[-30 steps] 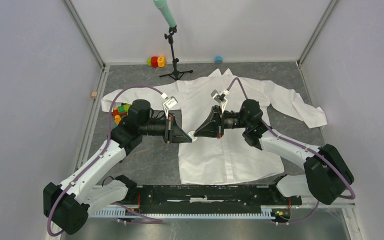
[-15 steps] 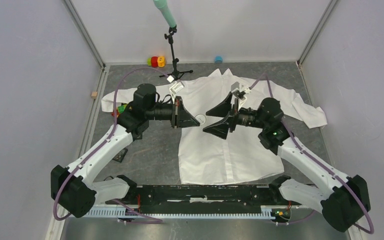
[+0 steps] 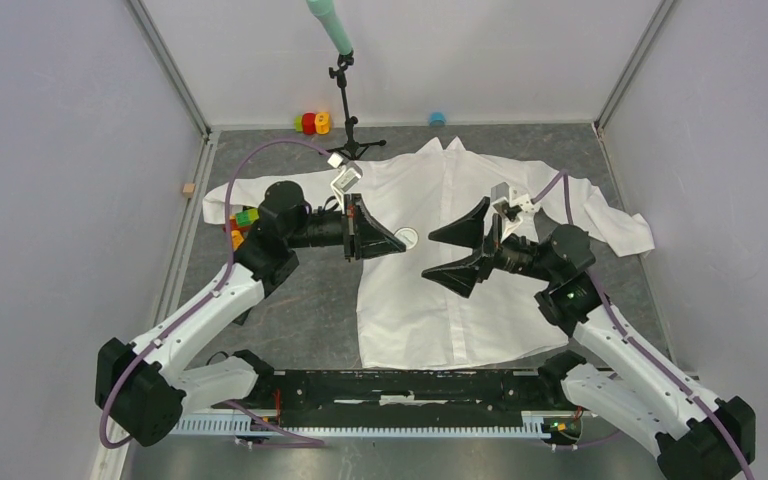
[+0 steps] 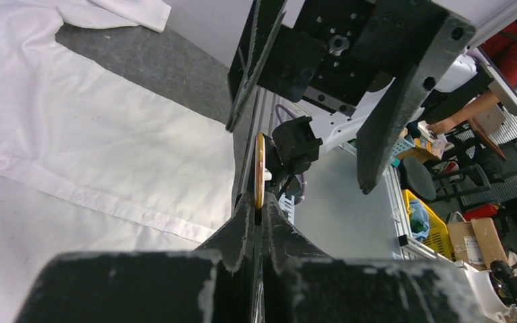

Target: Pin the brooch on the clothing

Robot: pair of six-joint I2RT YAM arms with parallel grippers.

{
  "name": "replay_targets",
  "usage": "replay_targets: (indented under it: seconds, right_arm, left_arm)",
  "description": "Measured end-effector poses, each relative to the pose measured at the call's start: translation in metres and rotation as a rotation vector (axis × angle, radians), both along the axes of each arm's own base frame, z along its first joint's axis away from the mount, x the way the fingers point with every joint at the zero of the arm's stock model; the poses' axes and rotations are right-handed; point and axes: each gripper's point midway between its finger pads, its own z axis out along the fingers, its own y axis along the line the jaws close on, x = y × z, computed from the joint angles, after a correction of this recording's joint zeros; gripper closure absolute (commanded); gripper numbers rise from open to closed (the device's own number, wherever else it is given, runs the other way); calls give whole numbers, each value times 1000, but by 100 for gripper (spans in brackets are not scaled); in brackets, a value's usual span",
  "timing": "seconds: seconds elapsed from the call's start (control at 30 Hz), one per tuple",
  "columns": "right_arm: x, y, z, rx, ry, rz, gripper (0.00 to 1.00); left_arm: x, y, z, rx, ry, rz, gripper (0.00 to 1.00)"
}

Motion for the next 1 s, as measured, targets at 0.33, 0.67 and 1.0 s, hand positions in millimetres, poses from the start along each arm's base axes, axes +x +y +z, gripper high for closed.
replay_targets:
  seconds: [0.33,0.67,1.0]
  right_arm:
    - [-8,13,-15,58,61,86,24]
    - [-7,13,-3,100,49,81,50]
    - [-5,13,-4,99,58,73,69]
  left_arm:
    - [-24,-14,0,-6,-2,-94,98]
    - [-33,-20,-6,9,16,-132,98]
    - [-38,-21,-11,25,34,-146,98]
